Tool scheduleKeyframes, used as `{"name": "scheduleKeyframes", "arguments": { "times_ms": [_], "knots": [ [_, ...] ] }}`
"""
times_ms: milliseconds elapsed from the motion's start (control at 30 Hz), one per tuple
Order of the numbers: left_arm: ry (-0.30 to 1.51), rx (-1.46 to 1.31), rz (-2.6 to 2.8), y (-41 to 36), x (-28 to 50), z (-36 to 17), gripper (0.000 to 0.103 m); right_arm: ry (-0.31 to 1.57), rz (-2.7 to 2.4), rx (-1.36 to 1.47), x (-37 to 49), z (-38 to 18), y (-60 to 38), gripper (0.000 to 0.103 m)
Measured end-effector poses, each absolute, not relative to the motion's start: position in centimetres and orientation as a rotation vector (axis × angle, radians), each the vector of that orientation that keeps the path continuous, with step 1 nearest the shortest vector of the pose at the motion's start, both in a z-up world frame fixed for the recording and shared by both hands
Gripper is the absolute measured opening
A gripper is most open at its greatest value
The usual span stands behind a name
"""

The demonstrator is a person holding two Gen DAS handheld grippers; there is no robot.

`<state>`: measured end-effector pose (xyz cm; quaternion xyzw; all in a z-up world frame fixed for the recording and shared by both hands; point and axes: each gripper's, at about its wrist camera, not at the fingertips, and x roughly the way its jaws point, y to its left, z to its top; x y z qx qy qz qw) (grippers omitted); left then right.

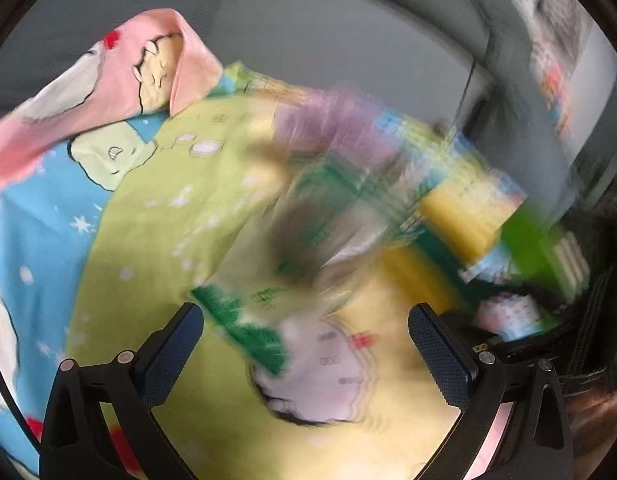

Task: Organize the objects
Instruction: 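Lower the right gripper and grasp the green-and-yellow scouring sponge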

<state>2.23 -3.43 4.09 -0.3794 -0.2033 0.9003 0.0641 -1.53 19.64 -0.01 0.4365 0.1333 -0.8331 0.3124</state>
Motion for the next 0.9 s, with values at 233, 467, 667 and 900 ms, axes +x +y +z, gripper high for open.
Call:
{"name": "scheduleKeyframes", "arguments": {
  "times_ms": [233,467,667,900],
  "knots": [
    [-0.831,-0.889,2.741,-4.5,4.6,13.3,0.103,0.021,-2.249,1.140,-0.5,8.4,23.2,0.093],
    [-0.836,-1.030,2.761,-0.6,0.3,13.7,0.103,-0.382,-2.248,1.093,-2.8,12.3,25.9,0.083],
    [-0.833,-1.337,2.701,1.8,-1.3,7.3,0.091,-0.415,-2.228,1.285,-5.8,7.2,26.1,0.033],
    [-0.747,-1.455,2.617,4.1,-2.1,4.7,0.078,-0.387,-2.138,1.428,-7.1,3.6,23.6,0.031]
  ]
}}
